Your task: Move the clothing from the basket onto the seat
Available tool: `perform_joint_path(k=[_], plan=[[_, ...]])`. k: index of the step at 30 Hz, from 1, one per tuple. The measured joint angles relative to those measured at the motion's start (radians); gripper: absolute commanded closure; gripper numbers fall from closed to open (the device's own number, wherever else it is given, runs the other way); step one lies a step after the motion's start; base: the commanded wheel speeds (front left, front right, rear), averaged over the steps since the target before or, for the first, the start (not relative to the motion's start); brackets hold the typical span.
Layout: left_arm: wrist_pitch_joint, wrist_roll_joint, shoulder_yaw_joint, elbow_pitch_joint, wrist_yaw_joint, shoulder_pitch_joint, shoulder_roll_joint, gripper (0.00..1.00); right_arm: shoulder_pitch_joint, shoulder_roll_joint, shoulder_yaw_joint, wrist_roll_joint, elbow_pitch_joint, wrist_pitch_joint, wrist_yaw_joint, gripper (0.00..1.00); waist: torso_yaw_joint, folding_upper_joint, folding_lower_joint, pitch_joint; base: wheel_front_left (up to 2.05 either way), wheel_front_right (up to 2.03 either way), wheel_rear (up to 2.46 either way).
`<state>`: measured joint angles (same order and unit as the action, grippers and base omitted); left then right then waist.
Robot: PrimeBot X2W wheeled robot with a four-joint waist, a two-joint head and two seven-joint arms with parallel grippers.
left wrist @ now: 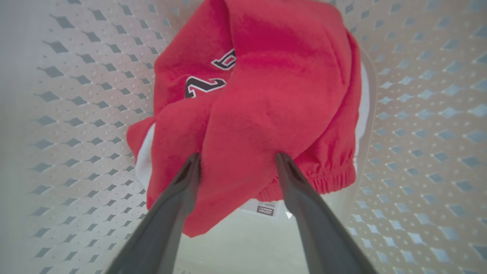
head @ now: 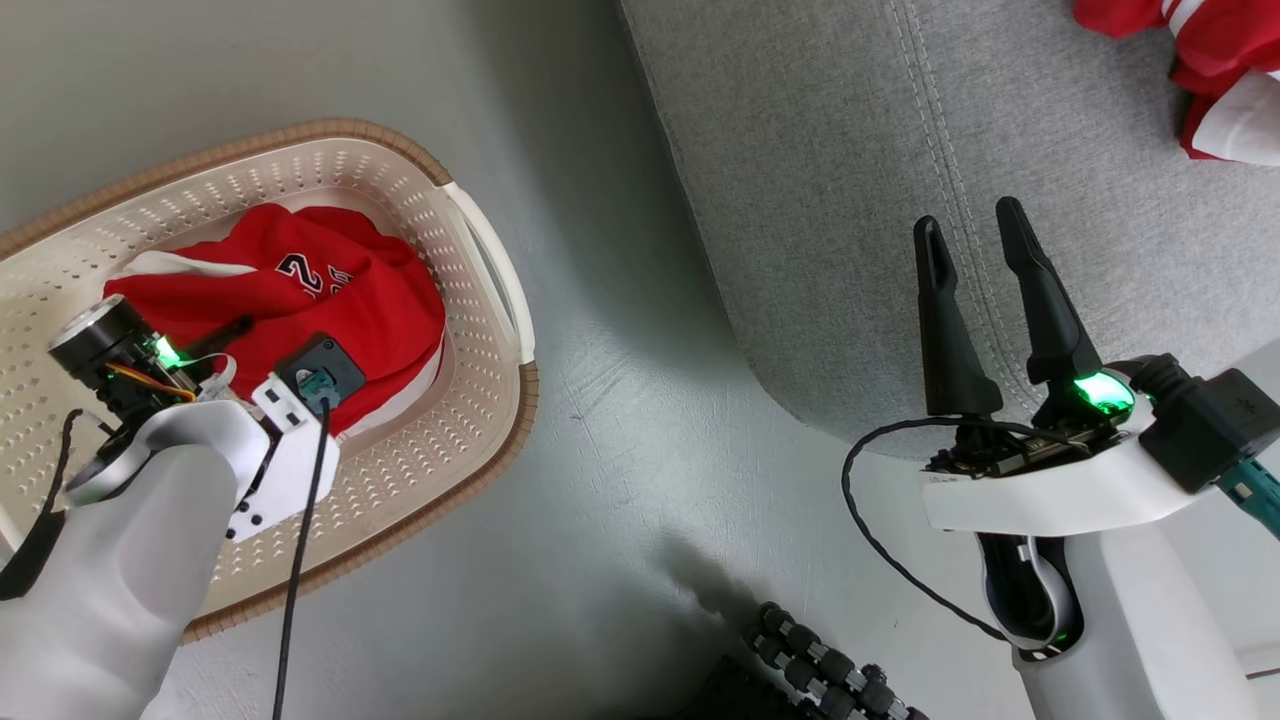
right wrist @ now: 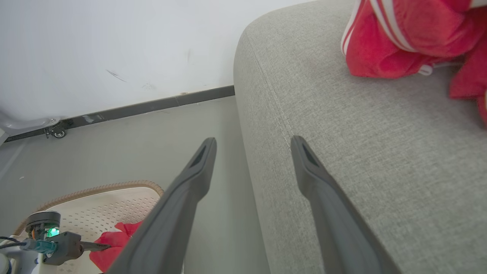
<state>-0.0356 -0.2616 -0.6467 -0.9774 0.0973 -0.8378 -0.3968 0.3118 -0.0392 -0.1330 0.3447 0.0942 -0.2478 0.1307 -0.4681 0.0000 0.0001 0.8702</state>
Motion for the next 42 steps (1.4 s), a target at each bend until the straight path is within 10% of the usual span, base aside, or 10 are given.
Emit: perform_joint_path(k=[8,9,10,13,42], plan=[[-0.018,-0.009,-0.024,-0.03,0.009,-0.016,0.044,0.0,0.002,0.0,0.007,0.0,-0.004,0.0,0.0,0.0,0.005,0.0,0.0,0.013,0.0,0.0,0.0],[-0.018,-0.009,-0.025,-0.032,0.009,-0.019,0.049,0.08,0.003,0.0,0.007,0.0,-0.004,0.0,0.0,0.0,0.006,0.0,0.0,0.014,0.0,0.0,0.0],[-0.015,-0.008,-0.025,-0.032,0.009,-0.02,0.052,0.44,0.005,0.0,0.008,0.0,-0.005,0.0,0.0,0.0,0.006,0.0,0.0,0.014,0.0,0.0,0.0],[-0.003,-0.008,-0.025,-0.036,0.009,-0.021,0.057,1.0,0.021,0.0,0.008,0.0,-0.008,0.0,0.0,0.0,0.007,0.0,0.0,0.015,0.0,0.0,0.0],[0.231,0.041,-0.008,-0.019,-0.049,0.005,0.097,1.0,0.103,0.0,0.011,0.016,0.001,-0.005,0.0,0.0,0.067,0.0,0.0,-0.072,0.0,0.0,0.0]])
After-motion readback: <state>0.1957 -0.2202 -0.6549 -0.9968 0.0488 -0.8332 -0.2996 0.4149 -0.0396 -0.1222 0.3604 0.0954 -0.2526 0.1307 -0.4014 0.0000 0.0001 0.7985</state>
